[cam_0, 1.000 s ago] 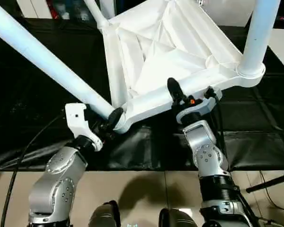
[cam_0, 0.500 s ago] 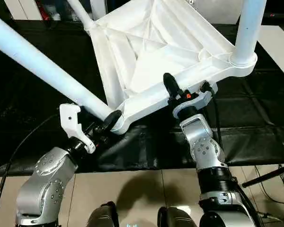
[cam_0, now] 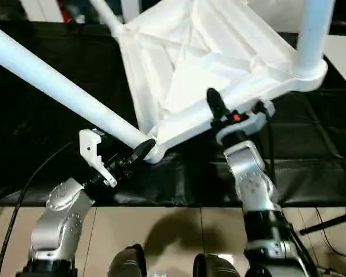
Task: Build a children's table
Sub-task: Flip table
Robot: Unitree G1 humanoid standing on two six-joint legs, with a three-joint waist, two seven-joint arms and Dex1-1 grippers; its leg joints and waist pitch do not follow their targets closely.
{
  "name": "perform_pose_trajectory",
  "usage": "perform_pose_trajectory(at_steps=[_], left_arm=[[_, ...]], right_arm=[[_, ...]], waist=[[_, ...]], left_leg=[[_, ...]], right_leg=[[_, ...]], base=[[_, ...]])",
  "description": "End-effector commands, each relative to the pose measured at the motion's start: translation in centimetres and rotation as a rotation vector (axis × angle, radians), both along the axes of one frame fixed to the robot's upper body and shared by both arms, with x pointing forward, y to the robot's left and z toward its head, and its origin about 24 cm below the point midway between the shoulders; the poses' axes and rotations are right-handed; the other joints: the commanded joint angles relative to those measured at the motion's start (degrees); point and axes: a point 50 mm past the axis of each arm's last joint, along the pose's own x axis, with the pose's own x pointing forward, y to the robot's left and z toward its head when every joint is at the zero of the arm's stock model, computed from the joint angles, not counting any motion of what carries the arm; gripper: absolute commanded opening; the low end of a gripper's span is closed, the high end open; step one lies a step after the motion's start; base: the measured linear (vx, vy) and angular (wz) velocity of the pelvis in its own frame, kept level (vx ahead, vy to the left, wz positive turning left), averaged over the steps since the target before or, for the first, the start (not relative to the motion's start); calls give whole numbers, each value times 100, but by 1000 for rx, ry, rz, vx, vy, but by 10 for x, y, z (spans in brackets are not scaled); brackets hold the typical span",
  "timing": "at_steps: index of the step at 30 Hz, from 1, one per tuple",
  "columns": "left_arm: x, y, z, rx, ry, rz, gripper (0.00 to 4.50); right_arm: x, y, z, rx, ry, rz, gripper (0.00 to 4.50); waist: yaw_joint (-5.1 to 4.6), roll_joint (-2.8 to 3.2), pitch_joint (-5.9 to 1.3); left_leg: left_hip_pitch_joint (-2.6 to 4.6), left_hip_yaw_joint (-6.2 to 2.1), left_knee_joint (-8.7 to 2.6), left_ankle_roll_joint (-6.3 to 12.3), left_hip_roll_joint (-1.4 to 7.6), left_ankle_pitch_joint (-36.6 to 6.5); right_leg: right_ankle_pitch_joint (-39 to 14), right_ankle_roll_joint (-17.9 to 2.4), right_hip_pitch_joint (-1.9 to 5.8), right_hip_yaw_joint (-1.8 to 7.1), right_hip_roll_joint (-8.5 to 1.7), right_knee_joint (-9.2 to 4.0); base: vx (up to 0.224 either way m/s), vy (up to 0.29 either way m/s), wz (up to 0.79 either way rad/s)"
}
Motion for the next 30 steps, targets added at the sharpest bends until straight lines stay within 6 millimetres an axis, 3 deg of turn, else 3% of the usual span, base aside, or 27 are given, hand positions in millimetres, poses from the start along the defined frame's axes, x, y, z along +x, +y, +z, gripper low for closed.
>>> perform_pose_trajectory(at_steps=[1, 3, 7, 10, 11, 12, 15, 16, 17, 19, 22, 25, 27, 30], left_arm=[[3, 0, 3, 7, -21, -49, 321], [6, 3, 5, 16, -39, -66, 353], [7, 6, 9, 44, -38, -137, 366], [6, 14, 6, 67, -18, -135, 406], [6, 24, 1, 100, 2, -108, 406], [6, 25, 1, 104, 3, -104, 433], [6, 37, -2, 129, 16, -67, 448], [4, 46, -3, 150, 24, -56, 449], [2, 51, -3, 172, 26, -50, 449], [-5, 57, 0, 211, 17, -73, 450], [-15, 54, 7, 246, -8, -130, 450], [-33, 38, 20, 277, -27, -263, 450], [-43, 21, 34, 285, -55, -332, 450], [-46, 13, 44, 294, -77, -348, 450]], right_arm=[[-2, -19, 27, 40, -123, -106, 208], [-2, -25, 26, 37, -111, -129, 208], [-3, -30, 28, 47, -107, -156, 208], [-2, -30, 29, 46, -115, -162, 208], [-1, -32, 32, 51, -122, -170, 208], [-1, -33, 32, 51, -123, -171, 208], [1, -37, 36, 47, -134, -178, 208], [1, -40, 39, 29, -142, -184, 208], [1, -43, 41, 4, -147, -192, 208], [2, -49, 46, -80, -162, -211, 208], [3, -56, 54, -175, -177, -235, 208], [4, -64, 63, -294, -179, -275, 208], [4, -68, 70, -402, -169, -326, 208], [3, -70, 73, -459, -154, -360, 208]], waist=[[-40, 168, -543], [-25, 123, -555], [-16, 130, -550], [-19, 133, -552], [-29, 195, -559], [-26, 180, -572], [-29, 198, -565], [-25, 203, -564], [-21, 248, -562], [-29, 248, -557], [-11, 258, -535], [10, 267, -509], [6, 257, -482], [-4, 238, -459]], left_leg=[[301, -83, -372, 424, 353, -332], [282, -93, -370, 342, 356, -368], [278, -92, -387, 264, 347, -444], [277, -86, -385, 258, 345, -439], [278, -93, -385, 191, 335, -508], [263, -101, -380, 205, 328, -479], [237, -89, -368, 310, 321, -416], [240, -90, -370, 313, 328, -431], [252, -100, -379, 270, 330, -490], [261, -98, -382, 251, 334, -499], [278, -80, -394, 231, 348, -598], [278, -82, -422, 123, 363, -775], [299, -66, -436, 26, 354, -974], [282, -62, -438, -80, 326, -1098]], right_leg=[[639, -1503, 178, 202, -248, -263], [686, -1532, 217, 207, -268, -235], [597, -1515, 208, 198, -267, -234], [623, -1520, 206, 199, -271, -236], [690, -1523, 207, 190, -252, -238], [734, -1530, 237, 191, -262, -227], [720, -1578, 244, 209, -290, -235], [678, -1581, 242, 207, -293, -239], [567, -1570, 227, 193, -275, -239], [541, -1566, 223, 192, -261, -238], [372, -1550, 197, 201, -256, -262], [34, -1516, 184, 203, -265, -264], [-195, -1431, 153, 212, -248, -291], [-377, -1287, 152, 227, -241, -304]], base=[[0, 0, 0], [0, 0, 0], [0, 0, 0], [0, 0, 0], [0, 0, 0], [0, 0, 0], [0, 0, 0], [0, 0, 0], [0, 0, 0], [0, 0, 0], [0, 0, 0], [0, 0, 0], [0, 0, 0], [0, 0, 0]])
